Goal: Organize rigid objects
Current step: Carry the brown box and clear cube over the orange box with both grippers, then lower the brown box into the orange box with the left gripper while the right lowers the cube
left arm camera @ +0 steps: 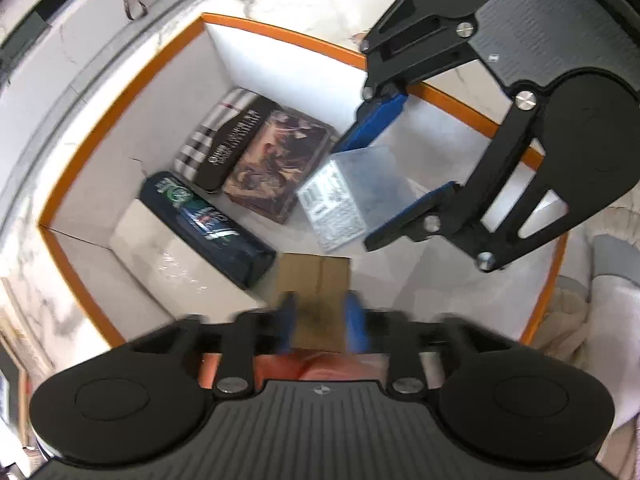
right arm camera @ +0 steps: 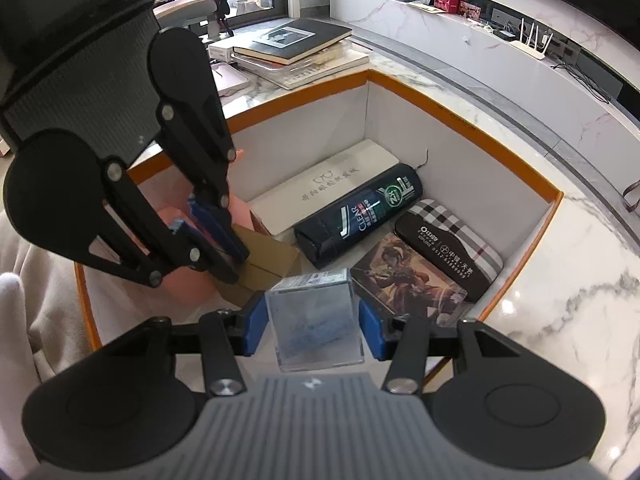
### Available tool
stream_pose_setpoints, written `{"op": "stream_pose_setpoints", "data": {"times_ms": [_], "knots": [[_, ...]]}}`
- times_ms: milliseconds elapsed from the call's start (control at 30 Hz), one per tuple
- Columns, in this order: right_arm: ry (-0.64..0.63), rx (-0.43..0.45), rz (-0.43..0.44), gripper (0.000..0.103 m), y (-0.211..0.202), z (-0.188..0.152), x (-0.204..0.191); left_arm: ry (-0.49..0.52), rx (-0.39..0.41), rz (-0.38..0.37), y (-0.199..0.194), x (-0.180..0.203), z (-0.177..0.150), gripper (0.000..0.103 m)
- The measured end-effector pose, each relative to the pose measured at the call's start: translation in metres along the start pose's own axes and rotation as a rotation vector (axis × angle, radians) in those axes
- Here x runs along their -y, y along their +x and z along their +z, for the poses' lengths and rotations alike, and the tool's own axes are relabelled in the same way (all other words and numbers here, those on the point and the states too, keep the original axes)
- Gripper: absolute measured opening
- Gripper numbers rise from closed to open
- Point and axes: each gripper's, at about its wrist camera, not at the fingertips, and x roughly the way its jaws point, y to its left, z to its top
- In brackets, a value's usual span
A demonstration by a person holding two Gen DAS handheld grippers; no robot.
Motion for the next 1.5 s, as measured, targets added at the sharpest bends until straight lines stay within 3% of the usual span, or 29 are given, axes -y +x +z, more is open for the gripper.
{"op": "stream_pose_setpoints", "data": {"times_ms": [33,167,200,233,333,567,767,933,1033,1133,1233,1367,1500], "knots": [[-0.004,-0.002,0.000,0.050,0.000,0.000,0.000,0.005,-0.003,0.004,0.001,-0.001,0.001,0.066],[-0.014,-0.010,-0.009,0.050,0.002,0.002,0.000,0.037,-0.048,-0.008,0.011,-0.002,0.005,0.066],[-0.015,-0.011,-0.010,0.050,0.002,0.002,0.001,0.041,-0.055,-0.005,0.015,-0.001,0.007,0.064],[-0.015,-0.012,-0.012,0.050,0.002,0.002,0.000,0.042,-0.062,-0.002,0.018,-0.002,0.008,0.054],[-0.017,-0.011,-0.016,0.050,0.001,0.002,0.000,0.056,-0.066,0.019,0.020,0.004,0.011,0.050],[-0.025,-0.002,-0.035,0.050,-0.006,0.001,0.002,0.238,0.000,0.179,0.007,0.033,0.006,0.050],[-0.047,-0.003,-0.081,0.050,-0.011,0.000,0.001,0.436,0.064,0.322,0.018,0.062,0.002,0.050],[-0.068,-0.013,-0.075,0.050,-0.015,-0.003,0.003,0.546,0.067,0.384,0.034,0.076,-0.007,0.050],[-0.074,-0.025,-0.078,0.050,-0.015,-0.002,0.001,0.450,0.060,0.331,0.031,0.062,-0.005,0.051],[-0.086,-0.034,-0.080,0.050,-0.013,-0.002,-0.001,0.367,0.067,0.290,0.024,0.054,-0.005,0.059],[-0.087,-0.042,-0.080,0.050,-0.012,-0.002,-0.003,0.262,0.075,0.200,0.013,0.040,-0.002,0.065],[-0.096,-0.056,-0.086,0.050,-0.010,0.000,-0.004,0.149,0.082,0.089,0.000,0.030,-0.001,0.065],[-0.110,-0.068,-0.079,0.050,-0.010,0.001,-0.006,0.082,0.075,0.030,-0.003,0.032,-0.004,0.063]]}}
